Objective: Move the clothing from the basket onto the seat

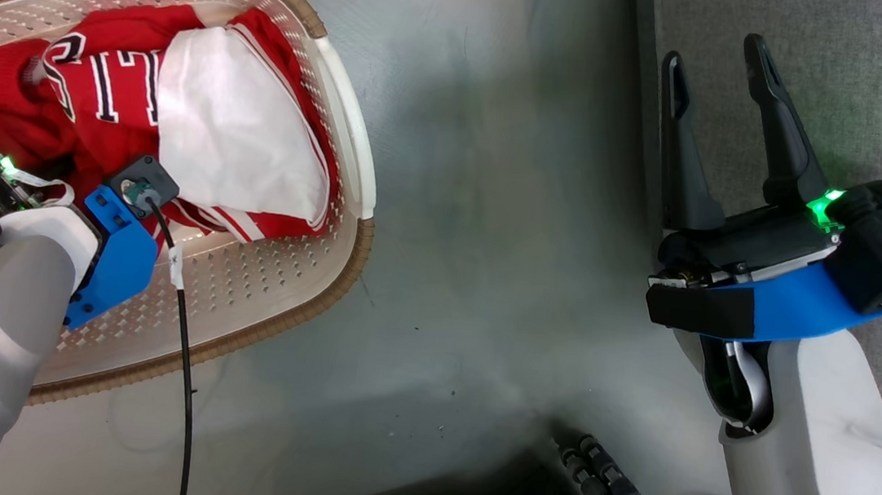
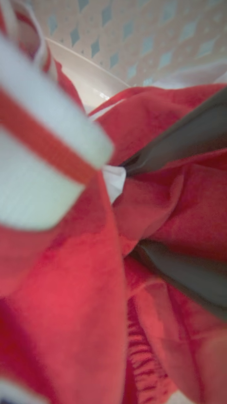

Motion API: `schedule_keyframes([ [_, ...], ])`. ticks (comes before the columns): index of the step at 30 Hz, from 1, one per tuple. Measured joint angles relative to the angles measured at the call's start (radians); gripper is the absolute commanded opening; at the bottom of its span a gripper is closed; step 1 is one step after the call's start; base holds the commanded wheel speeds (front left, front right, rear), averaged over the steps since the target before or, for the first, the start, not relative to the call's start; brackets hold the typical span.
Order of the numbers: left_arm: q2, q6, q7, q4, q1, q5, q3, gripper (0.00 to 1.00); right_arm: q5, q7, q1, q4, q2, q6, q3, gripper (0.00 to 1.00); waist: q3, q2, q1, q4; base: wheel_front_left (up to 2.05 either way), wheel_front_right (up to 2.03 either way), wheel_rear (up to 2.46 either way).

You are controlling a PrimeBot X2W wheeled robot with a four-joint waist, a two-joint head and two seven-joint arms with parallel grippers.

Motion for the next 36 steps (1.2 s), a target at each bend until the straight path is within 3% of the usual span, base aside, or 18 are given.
schedule_keyframes([
  [4, 0.007, 0.006, 0.020, 0.000, 0.000, -0.009, -0.003, 1.00, 0.002, 0.000, -0.003, -0.003, 0.000, 0.000, 0.000, 1.00, 0.011, 0.0000, 0.0000, -0.007, 0.00, 0.00, 0.00],
  [5, 0.007, 0.006, 0.026, 0.000, -0.001, -0.009, -0.005, 0.61, 0.002, 0.000, -0.003, -0.003, 0.000, 0.000, 0.000, 1.00, 0.012, 0.0000, -0.0001, -0.008, 0.00, 0.00, 0.00],
  [6, 0.007, 0.006, 0.030, 0.000, -0.002, -0.010, -0.007, 0.61, 0.002, 0.000, -0.003, -0.003, 0.000, 0.000, -0.001, 1.00, 0.012, 0.0000, -0.0001, -0.008, 0.00, 0.00, 0.00],
  [7, 0.007, 0.006, 0.031, 0.000, -0.003, -0.010, -0.009, 0.00, 0.002, 0.000, -0.003, -0.003, 0.000, 0.000, -0.001, 1.00, 0.012, 0.0000, -0.0001, -0.008, 0.00, 0.00, 0.00],
  [20, -0.002, 0.005, 0.012, 0.002, 0.016, -0.061, -0.012, 0.00, 0.009, 0.000, -0.005, 0.019, 0.000, 0.000, -0.010, 1.00, -0.043, 0.0000, -0.0001, 0.001, 0.00, 0.00, 0.00],
  [36, -0.149, -0.001, -0.140, -0.002, 0.072, -0.193, -0.024, 0.00, -0.058, 0.000, 0.041, 0.059, 0.000, 0.000, -0.049, 1.00, -0.235, 0.0000, -0.0002, 0.087, 0.00, 0.00, 0.00],
])
